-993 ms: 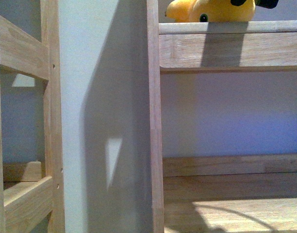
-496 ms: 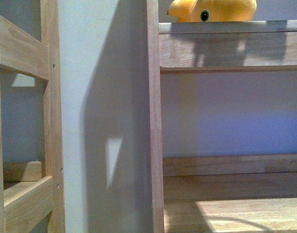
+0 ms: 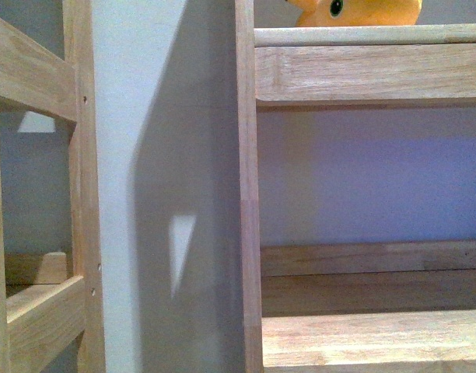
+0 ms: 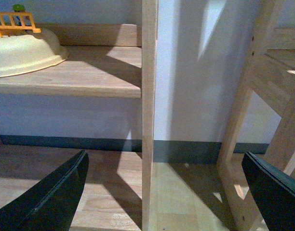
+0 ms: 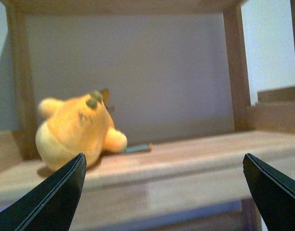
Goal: Put away toys
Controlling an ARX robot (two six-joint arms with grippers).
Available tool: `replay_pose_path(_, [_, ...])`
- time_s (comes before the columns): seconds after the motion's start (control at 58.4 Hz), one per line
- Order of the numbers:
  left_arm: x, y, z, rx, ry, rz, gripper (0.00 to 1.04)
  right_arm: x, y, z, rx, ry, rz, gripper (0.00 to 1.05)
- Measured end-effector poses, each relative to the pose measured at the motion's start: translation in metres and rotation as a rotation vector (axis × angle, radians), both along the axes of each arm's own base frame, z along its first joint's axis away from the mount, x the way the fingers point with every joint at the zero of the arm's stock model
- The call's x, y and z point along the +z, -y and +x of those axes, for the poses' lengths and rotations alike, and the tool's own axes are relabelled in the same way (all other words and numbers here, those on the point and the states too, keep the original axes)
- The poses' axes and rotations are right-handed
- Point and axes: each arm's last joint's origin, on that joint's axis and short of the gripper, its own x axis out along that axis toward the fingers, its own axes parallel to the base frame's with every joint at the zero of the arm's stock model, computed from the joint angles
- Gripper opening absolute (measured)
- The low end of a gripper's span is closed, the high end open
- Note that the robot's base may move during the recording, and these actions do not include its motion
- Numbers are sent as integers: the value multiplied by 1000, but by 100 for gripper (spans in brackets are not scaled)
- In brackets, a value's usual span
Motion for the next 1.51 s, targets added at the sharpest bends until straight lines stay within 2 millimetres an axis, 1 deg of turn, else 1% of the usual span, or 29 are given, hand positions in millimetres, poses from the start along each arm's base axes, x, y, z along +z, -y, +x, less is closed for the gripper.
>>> replay_pose_path(0.154, [0, 0, 0, 0, 0, 0, 98, -48, 10, -26, -31, -75, 55, 98])
replay_pose_path(0.257, [0, 0, 0, 0, 0, 0, 98, -72, 13, -37, -32, -81, 97, 98])
replay_pose_path(0.36, [0, 0, 0, 0, 0, 0, 98, -95, 12, -38, -16, -115, 121, 98])
replay_pose_path(0.394, [0, 0, 0, 0, 0, 0, 98, -107, 11, -36, -10, -144, 126, 98])
replay_pose_path(0.445, [0, 0, 0, 0, 0, 0, 98, -130, 10, -35, -15, -196, 148, 98])
replay_pose_path(0.496, [0, 0, 0, 0, 0, 0, 98, -145, 10, -36, -20, -218, 168, 98])
replay_pose_path(0.616, [0, 0, 0, 0, 0, 0, 98, -171, 6, -36, 8, -260, 167, 98])
replay_pose_path(0.651, [0, 0, 0, 0, 0, 0, 98, -182, 5, -36, 17, -290, 159, 98])
replay_pose_path(0.736, [0, 0, 0, 0, 0, 0, 98, -201, 7, -35, 26, -370, 151, 98])
replay_pose_path(0.805, [0, 0, 0, 0, 0, 0, 98, -206, 8, -35, 18, -394, 163, 98])
replay_pose_path(1.044, [0, 0, 0, 0, 0, 0, 98, -206, 8, -35, 34, -389, 176, 98])
replay_pose_path(1.079, [0, 0, 0, 0, 0, 0, 98, -206, 10, -36, 88, -440, 115, 92])
replay_pose_path(1.096, [0, 0, 0, 0, 0, 0, 98, -209, 11, -36, 144, -487, 57, 87])
replay_pose_path(1.113, [0, 0, 0, 0, 0, 0, 98, -210, 12, -36, 144, -500, 45, 85])
replay_pose_path(1.13, [0, 0, 0, 0, 0, 0, 98, -212, 12, -36, 190, -519, 15, 82])
replay_pose_path(1.147, [0, 0, 0, 0, 0, 0, 98, -213, 12, -36, 201, -527, 4, 80])
replay_pose_path(1.215, [0, 0, 0, 0, 0, 0, 98, -217, 14, -36, 247, -543, -39, 68])
replay_pose_path(1.335, [0, 0, 0, 0, 0, 0, 98, -221, 19, -36, 287, -533, -67, 48])
replay_pose_path(1.404, [0, 0, 0, 0, 0, 0, 98, -225, 26, -36, 258, -537, -66, 36])
replay_pose_path(1.472, [0, 0, 0, 0, 0, 0, 98, -229, 27, -36, 243, -543, -62, 25])
replay_pose_path(1.506, [0, 0, 0, 0, 0, 0, 98, -231, 27, -36, 247, -545, -64, 18])
